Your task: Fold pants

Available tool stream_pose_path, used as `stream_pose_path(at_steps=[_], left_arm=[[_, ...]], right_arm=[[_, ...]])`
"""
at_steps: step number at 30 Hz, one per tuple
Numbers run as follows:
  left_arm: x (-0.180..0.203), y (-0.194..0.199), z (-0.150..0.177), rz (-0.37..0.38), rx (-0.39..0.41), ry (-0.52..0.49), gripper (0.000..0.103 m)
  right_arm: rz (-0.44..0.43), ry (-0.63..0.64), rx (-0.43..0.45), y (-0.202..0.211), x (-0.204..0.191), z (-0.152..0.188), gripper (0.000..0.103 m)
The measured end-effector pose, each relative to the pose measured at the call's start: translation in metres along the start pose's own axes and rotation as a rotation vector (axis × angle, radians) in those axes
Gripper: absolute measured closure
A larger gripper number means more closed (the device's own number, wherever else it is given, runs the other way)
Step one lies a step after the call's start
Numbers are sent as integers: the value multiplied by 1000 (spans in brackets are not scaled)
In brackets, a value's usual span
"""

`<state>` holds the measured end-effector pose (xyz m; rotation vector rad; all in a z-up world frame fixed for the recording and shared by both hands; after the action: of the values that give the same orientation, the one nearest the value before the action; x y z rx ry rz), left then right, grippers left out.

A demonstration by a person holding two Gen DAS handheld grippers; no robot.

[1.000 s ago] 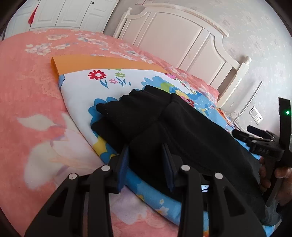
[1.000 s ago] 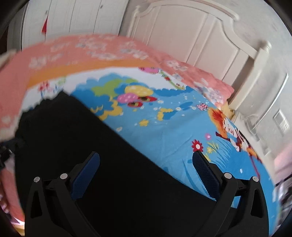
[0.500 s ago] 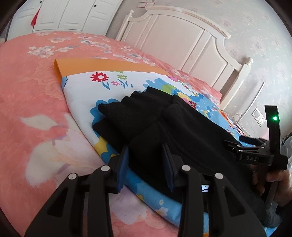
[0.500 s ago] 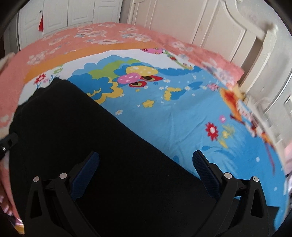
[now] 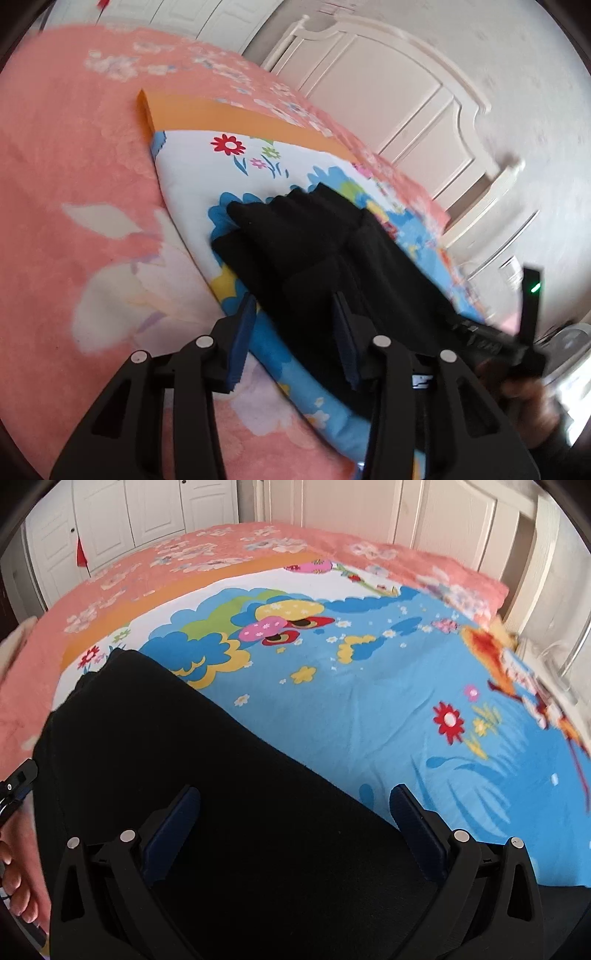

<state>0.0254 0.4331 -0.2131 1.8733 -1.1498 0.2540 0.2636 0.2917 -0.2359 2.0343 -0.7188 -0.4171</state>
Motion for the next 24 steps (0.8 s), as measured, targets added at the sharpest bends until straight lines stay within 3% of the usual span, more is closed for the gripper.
stream_pose_path(at_steps=[5,7,8,9,11,13,16,18,21,22,24], left_arm=[[3,2,-16,63,-11,48,63],[3,-11,-13,68,-95,73,64],[3,-17,-14,69,-113,85,68],[5,-18,-16,74,-113,68,83],[12,-7,-25,50,-63,5,87],[10,1,-31,62,-43,28,87],[-4,-13,-21,54,-93,87,78],[-10,-10,-19,88,-76,148,71],[-20,1,-20,146,-57,250,58],[-23,1,-19,189,-67,296,58],[-31,0,-20,256,-89,388,58]], right_arm=[[-22,3,-17,-1,0,-1,4],[-24,2,-21,-2,0,-1,4],[-26,4,-30,-2,0,-1,5],[-23,26,-55,0,-1,-4,5],[-31,63,-8,20,-6,-15,5],[-100,86,58,47,-20,-31,5],[-145,126,18,56,-45,-41,6],[-183,142,-24,52,-64,-40,10],[-200,160,-98,31,-84,-35,29],[-209,153,-129,20,-89,-33,36],[-227,110,-187,2,-93,-28,38]])
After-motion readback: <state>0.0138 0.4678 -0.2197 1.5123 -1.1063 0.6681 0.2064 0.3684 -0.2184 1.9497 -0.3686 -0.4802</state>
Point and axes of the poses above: each gripper's, at about its wrist camera, not at the fingertips, and y roughly against the way its jaws point, x to its right, z to its underside, the point moved 8 cm from there along -y, roughly the way its jaws point, and after that the axes turned 2 degrees about -x, right-handed, at the moved point
